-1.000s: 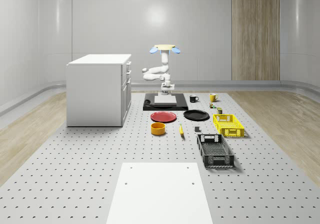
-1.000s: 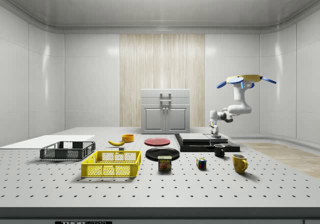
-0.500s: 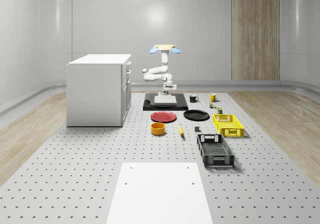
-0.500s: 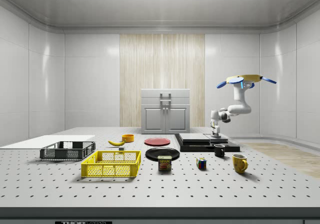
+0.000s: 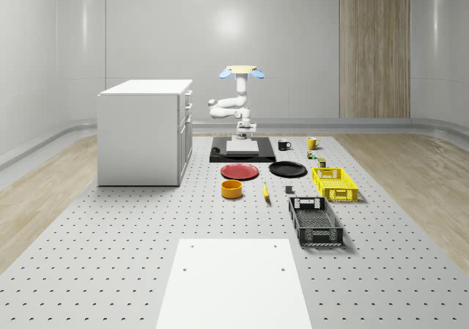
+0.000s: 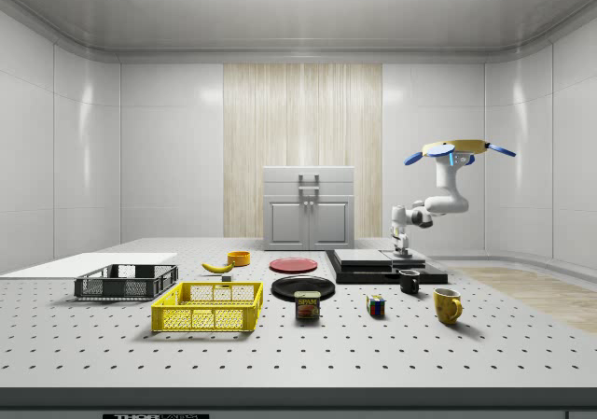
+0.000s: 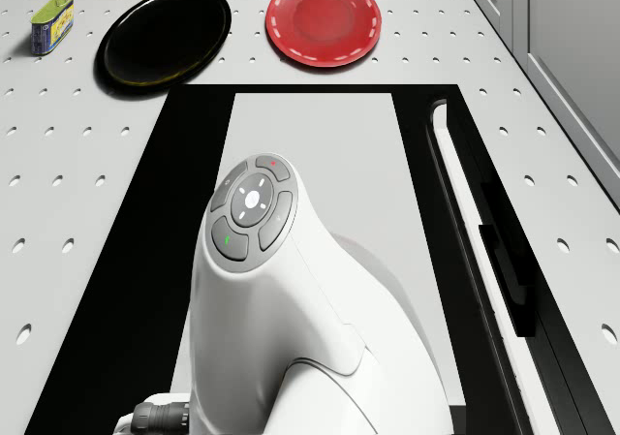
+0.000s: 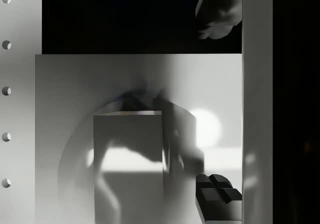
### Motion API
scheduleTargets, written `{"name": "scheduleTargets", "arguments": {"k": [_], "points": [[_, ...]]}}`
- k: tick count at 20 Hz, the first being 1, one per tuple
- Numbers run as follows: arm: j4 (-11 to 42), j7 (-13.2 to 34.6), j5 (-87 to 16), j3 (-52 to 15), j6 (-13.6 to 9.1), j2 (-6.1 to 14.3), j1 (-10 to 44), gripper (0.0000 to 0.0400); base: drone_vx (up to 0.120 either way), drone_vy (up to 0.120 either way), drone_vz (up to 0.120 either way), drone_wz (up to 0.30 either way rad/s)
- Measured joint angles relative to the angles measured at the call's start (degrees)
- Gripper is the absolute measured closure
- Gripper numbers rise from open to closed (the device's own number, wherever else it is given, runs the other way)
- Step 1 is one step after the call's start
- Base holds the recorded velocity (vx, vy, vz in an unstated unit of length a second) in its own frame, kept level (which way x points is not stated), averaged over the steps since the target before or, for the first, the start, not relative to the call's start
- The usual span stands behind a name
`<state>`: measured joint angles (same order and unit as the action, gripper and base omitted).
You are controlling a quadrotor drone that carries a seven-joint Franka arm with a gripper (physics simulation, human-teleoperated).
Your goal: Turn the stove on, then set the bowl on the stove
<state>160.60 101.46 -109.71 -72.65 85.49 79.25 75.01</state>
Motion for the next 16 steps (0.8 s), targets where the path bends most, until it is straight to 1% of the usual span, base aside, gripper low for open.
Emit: {"name": "scheduleTargets", "arguments": {"k": [1,5,6,7,16], "points": [[0.07,-0.79,0.11,-0.01,0.27,0.31,-0.86,0.0000,0.000,0.000,0.000,0.000],[0.19,-3.49,0.52,-0.08,1.21,1.37,-3.70,0.0000,0.010,0.000,0.120,0.000],[0.20,-3.94,0.60,-0.10,1.40,1.58,-4.16,0.0000,0.120,0.000,0.120,0.000],[0.20,-4.32,0.69,-0.12,1.57,1.76,-4.55,0.0000,0.120,0.000,0.040,0.000],[0.15,-5.65,1.22,-0.30,2.66,2.95,-5.82,0.0000,0.120,0.000,0.000,0.000]]}}
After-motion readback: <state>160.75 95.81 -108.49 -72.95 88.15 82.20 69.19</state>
